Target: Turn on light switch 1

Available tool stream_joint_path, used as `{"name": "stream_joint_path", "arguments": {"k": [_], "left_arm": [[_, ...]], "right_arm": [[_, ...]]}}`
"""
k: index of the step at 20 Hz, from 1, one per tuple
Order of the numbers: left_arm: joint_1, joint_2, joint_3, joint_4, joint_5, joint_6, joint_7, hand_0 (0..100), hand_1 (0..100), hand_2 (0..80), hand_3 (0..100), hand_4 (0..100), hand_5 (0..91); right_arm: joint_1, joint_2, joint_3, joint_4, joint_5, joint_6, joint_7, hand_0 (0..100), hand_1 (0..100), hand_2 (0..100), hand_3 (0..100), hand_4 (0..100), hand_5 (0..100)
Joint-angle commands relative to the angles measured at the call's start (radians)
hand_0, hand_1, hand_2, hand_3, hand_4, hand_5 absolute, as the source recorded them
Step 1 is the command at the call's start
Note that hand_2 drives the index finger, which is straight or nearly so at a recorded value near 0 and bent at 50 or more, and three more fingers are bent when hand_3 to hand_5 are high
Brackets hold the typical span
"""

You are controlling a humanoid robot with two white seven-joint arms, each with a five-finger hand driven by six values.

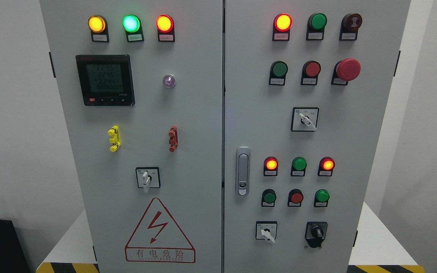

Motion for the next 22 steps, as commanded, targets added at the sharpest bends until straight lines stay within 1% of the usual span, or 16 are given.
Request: {"name": "stream_joint_path", "arguments": {"k": [1, 4, 7, 9, 10, 11, 12, 13, 15, 18, 22], "left_arm": [[-0.001, -0.024, 0.041, -0.320, 0.005, -0.003, 0.009, 40, 6, 26.0, 49, 53, 10.2], [-0.004, -0.026, 0.037, -0.399, -0.015, -0.018, 0.009, 40, 7, 27.4, 52, 57, 16.1], [-0.006, -0.026, 0.020, -0.468, -0.017, -0.059, 0.007, 41, 8, 30.3, 57, 62, 26.5], [-0.007, -0.026, 0.011, -0.515, -0.017, -0.063, 0.004, 41, 12, 34.2, 61, 67, 35.7], [-0.009, -0.027, 0.001, -0.531, -0.021, -0.063, 0.003, 41, 12, 34.7, 61, 67, 37.1], [-0.012, -0.027, -0.006, -0.543, -0.031, -0.063, 0.001, 42, 15, 36.7, 63, 69, 43.1], [-0.021, -0.031, -0.009, -0.552, -0.040, -0.063, 0.001, 42, 19, 39.0, 66, 72, 51.7], [-0.035, -0.034, -0.011, -0.557, -0.050, -0.063, 0.000, 42, 20, 39.9, 66, 72, 53.4], [-0.056, -0.041, -0.043, -0.558, -0.075, -0.067, 0.001, 42, 25, 44.2, 71, 75, 60.3], [-0.096, -0.044, -0.080, -0.574, -0.093, -0.073, 0.001, 42, 28, 46.0, 73, 78, 66.5], [-0.157, -0.049, -0.149, -0.595, -0.133, -0.072, 0.004, 41, 29, 46.2, 75, 79, 70.4]], "right_arm": [[0.000, 0.000, -0.001, 0.000, 0.001, 0.001, 0.001, 12, 39, 0, 0, 0, 0], [0.000, 0.000, 0.001, 0.000, 0.000, 0.001, 0.001, 12, 39, 0, 0, 0, 0], [-0.001, 0.000, -0.001, 0.000, 0.000, 0.001, 0.001, 12, 39, 0, 0, 0, 0], [0.000, 0.000, 0.001, 0.000, 0.000, 0.001, 0.001, 12, 39, 0, 0, 0, 0], [0.000, 0.000, -0.001, 0.000, 0.001, 0.001, 0.001, 12, 39, 0, 0, 0, 0], [0.000, 0.000, -0.001, 0.000, 0.000, 0.001, 0.001, 12, 39, 0, 0, 0, 0], [0.000, 0.000, -0.001, 0.000, 0.000, 0.001, 0.001, 12, 39, 0, 0, 0, 0], [-0.001, 0.000, -0.001, 0.000, 0.000, 0.001, 0.001, 12, 39, 0, 0, 0, 0], [0.000, 0.000, -0.001, 0.000, 0.000, 0.001, 0.001, 12, 39, 0, 0, 0, 0], [0.000, 0.000, -0.001, 0.000, 0.000, 0.001, 0.001, 12, 39, 0, 0, 0, 0], [0.000, 0.000, -0.001, 0.000, 0.001, 0.001, 0.001, 12, 39, 0, 0, 0, 0]]}}
